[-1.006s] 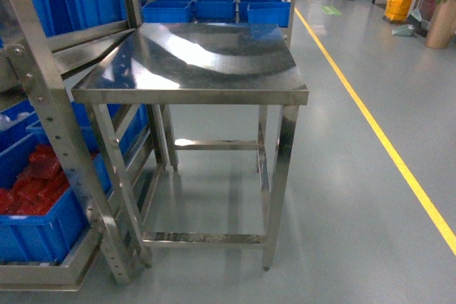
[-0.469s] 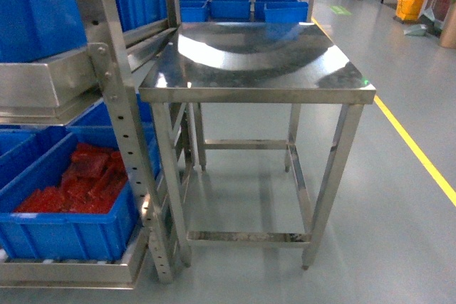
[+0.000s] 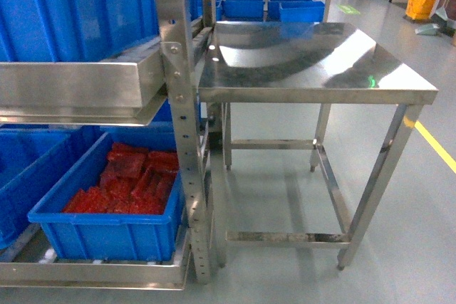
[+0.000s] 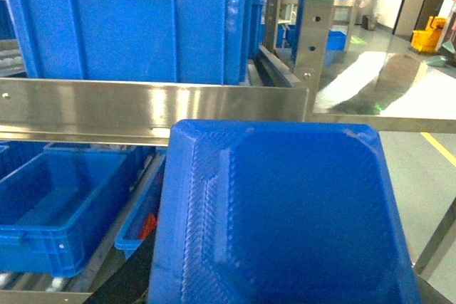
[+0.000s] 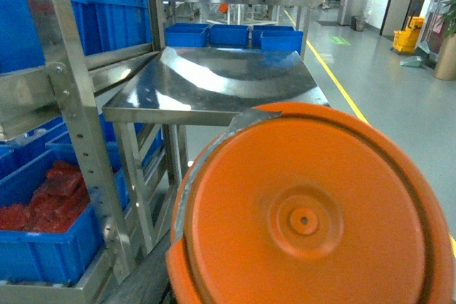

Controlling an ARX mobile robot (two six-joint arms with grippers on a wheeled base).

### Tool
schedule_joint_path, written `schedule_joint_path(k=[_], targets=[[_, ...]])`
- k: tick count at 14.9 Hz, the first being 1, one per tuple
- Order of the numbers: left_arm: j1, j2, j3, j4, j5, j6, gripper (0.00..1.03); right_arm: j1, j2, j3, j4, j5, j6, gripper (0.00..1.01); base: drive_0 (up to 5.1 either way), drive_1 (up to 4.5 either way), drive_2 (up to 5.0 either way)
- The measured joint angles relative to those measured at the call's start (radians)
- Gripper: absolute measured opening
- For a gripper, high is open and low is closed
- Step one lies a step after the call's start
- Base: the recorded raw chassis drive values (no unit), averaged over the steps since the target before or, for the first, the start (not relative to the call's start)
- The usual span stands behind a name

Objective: Sort blue parts and orange caps into right shelf containers

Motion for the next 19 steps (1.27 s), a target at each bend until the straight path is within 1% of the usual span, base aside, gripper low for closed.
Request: schedule_joint_path(k=[14,19], targets=[[0.0,0.0,0.0,0.0,0.0,0.0,0.43,0.0,0.0,0.0,0.004,0.0,0.0,0.44,0.0,4.16,-4.1],[0.0,0.0,0.0,0.0,0.001,0.0,0.43,0.0,0.0,0.0,0.002,0.0,0.0,0.44,-5.1,2.33,2.3]])
